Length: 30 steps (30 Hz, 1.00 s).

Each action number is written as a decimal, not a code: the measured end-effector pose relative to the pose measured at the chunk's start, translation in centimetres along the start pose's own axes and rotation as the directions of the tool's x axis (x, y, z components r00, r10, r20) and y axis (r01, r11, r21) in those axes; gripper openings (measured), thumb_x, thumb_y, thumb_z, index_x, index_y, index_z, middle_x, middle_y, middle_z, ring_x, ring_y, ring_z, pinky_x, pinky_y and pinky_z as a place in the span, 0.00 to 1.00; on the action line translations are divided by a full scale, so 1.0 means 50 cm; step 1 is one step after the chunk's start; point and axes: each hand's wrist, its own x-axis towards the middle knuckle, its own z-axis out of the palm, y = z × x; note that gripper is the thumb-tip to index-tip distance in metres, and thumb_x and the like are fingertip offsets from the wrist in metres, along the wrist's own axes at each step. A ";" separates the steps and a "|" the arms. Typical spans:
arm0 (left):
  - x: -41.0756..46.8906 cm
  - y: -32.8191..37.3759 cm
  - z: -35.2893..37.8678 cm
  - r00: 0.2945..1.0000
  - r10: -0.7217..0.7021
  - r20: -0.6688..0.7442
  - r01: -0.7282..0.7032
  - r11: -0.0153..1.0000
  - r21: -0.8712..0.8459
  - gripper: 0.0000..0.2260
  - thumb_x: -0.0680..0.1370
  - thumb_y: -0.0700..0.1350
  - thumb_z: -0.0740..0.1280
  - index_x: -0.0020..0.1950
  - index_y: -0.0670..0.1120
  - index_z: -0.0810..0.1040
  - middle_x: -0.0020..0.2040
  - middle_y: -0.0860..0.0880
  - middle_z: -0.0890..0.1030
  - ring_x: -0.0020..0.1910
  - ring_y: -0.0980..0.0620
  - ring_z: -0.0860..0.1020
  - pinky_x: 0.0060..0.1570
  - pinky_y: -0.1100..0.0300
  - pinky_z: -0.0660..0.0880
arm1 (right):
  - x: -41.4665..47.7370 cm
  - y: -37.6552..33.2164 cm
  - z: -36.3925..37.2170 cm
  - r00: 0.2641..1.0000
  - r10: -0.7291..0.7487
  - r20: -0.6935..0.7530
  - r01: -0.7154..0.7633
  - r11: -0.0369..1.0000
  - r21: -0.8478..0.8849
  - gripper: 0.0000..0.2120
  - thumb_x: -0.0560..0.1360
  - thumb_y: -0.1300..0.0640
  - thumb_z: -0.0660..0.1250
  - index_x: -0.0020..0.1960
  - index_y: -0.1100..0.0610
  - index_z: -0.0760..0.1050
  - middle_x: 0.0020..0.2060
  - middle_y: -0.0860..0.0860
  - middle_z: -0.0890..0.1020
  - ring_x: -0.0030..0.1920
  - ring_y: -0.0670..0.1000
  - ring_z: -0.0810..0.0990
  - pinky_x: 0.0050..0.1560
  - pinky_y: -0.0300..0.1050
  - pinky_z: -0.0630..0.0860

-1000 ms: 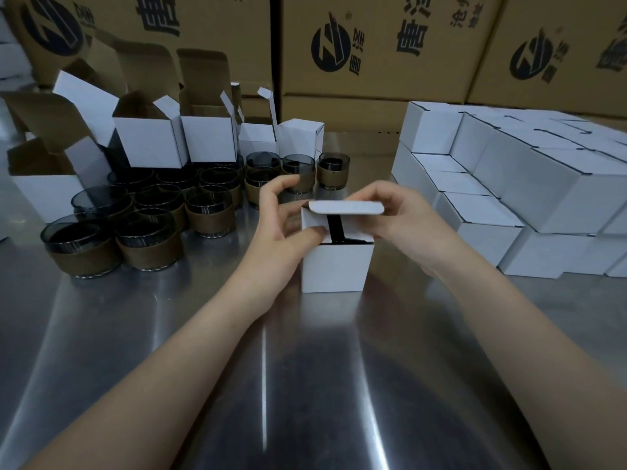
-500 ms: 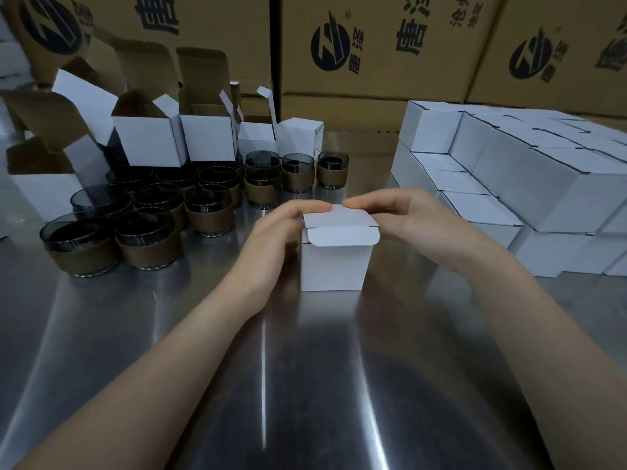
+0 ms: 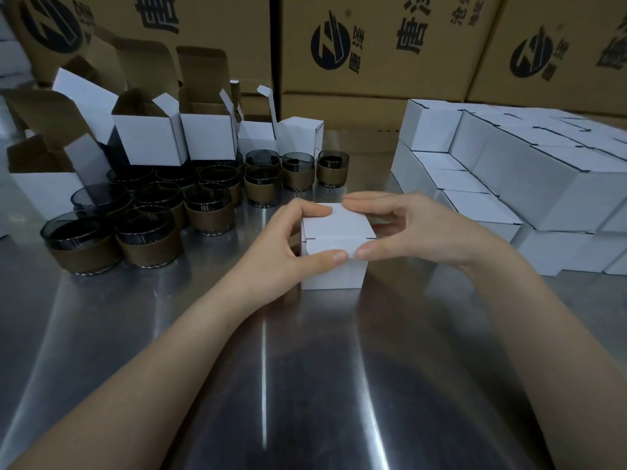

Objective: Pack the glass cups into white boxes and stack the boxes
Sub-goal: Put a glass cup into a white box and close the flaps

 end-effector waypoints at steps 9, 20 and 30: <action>0.007 -0.003 0.004 0.999 0.025 -0.047 -0.034 0.977 -0.211 0.16 0.72 0.50 0.74 0.58 0.51 0.77 0.52 0.58 0.80 0.53 0.59 0.79 0.46 0.66 0.77 | -0.001 -0.002 0.002 0.997 -0.048 -0.060 0.051 0.997 0.055 0.23 0.62 0.45 0.74 0.57 0.42 0.77 0.56 0.33 0.78 0.58 0.31 0.76 0.57 0.24 0.70; 0.003 0.006 0.004 1.000 0.025 0.010 -0.022 0.974 -0.227 0.15 0.72 0.53 0.67 0.57 0.53 0.74 0.58 0.51 0.76 0.51 0.61 0.78 0.44 0.68 0.76 | 0.004 0.007 -0.001 0.997 -0.071 -0.042 0.074 0.995 0.063 0.21 0.60 0.45 0.76 0.53 0.40 0.79 0.53 0.29 0.80 0.58 0.33 0.77 0.57 0.26 0.71; 0.001 0.006 0.004 1.000 0.008 0.014 -0.004 0.966 -0.258 0.17 0.71 0.51 0.68 0.58 0.50 0.74 0.55 0.54 0.78 0.52 0.60 0.78 0.46 0.67 0.77 | 0.000 0.005 -0.002 0.996 -0.074 -0.044 0.074 0.997 0.005 0.21 0.63 0.38 0.71 0.55 0.40 0.80 0.56 0.31 0.79 0.60 0.32 0.75 0.57 0.24 0.70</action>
